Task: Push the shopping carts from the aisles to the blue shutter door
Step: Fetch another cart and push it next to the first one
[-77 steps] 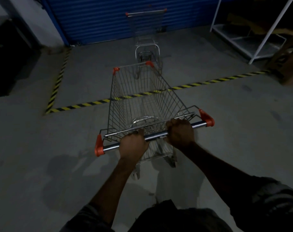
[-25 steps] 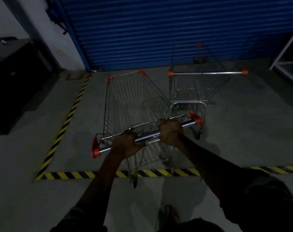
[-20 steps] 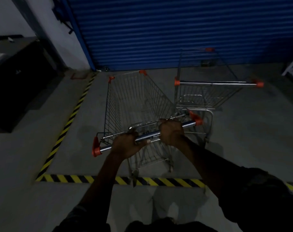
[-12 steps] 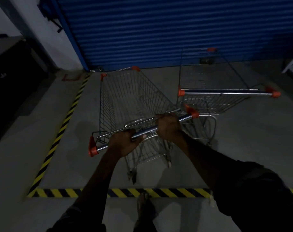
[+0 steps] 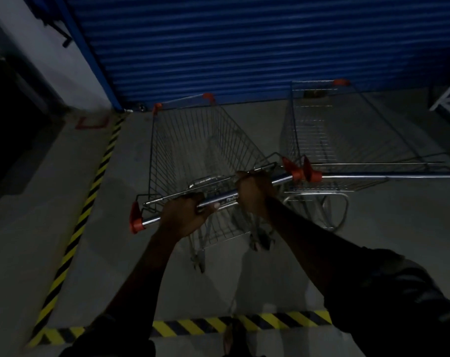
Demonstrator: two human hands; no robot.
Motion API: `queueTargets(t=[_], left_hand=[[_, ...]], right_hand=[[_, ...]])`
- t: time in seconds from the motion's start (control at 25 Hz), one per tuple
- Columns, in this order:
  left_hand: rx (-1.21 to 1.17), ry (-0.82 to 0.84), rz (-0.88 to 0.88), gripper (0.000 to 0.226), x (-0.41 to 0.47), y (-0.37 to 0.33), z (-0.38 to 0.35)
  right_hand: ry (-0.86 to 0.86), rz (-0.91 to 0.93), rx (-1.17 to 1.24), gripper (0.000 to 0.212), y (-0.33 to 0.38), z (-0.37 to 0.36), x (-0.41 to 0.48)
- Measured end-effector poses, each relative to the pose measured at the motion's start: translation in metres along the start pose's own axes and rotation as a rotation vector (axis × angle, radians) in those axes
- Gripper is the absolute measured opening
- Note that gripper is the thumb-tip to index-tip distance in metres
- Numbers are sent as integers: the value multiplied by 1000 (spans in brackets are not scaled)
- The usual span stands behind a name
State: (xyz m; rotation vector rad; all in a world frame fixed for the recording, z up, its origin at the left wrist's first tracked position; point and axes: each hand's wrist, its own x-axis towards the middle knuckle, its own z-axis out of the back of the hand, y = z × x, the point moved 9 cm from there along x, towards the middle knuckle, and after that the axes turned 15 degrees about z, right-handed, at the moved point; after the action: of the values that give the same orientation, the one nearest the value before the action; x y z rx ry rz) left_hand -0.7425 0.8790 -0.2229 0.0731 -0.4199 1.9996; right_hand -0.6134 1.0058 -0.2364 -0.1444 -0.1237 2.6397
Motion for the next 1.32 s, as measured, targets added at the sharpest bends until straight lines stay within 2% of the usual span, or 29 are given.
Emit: queueTargets(t=[0.12, 0.24, 0.28, 0.36, 0.48, 0.56, 0.68, 0.88, 1.0, 1.2, 1.32], left_hand=[[81, -23, -22, 51, 37, 11, -12], [22, -129, 56, 41, 56, 10, -18], [-33, -125, 84, 47, 58, 9, -19], [-78, -56, 85, 67, 60, 9, -26], [-121, 40, 69, 76, 64, 16, -31], [-151, 105, 90, 75, 70, 19, -31], [-229, 135, 119, 68, 69, 12, -20], [-179, 73, 184, 60, 28, -13, 14], [-180, 26, 189, 62, -10, -36, 43], [-193, -93, 222, 55, -90, -72, 88], [-188, -127, 233, 53, -140, -95, 102]], right_hand=[[-66, -73, 6, 31, -18, 1, 34], [-212, -301, 167, 68, -36, 0, 44], [-211, -318, 223, 82, -37, -6, 45], [-229, -257, 289, 100, -34, -12, 39], [-229, -183, 307, 111, -35, -18, 24], [-236, -226, 272, 105, -38, -17, 16], [-312, -316, 205, 83, -43, -3, 0], [-536, -216, 306, 53, -31, 25, -48], [-634, -156, 353, 43, -15, 39, -89], [-578, -156, 518, 25, 7, 42, -159], [-609, -130, 569, 30, 16, 42, -205]])
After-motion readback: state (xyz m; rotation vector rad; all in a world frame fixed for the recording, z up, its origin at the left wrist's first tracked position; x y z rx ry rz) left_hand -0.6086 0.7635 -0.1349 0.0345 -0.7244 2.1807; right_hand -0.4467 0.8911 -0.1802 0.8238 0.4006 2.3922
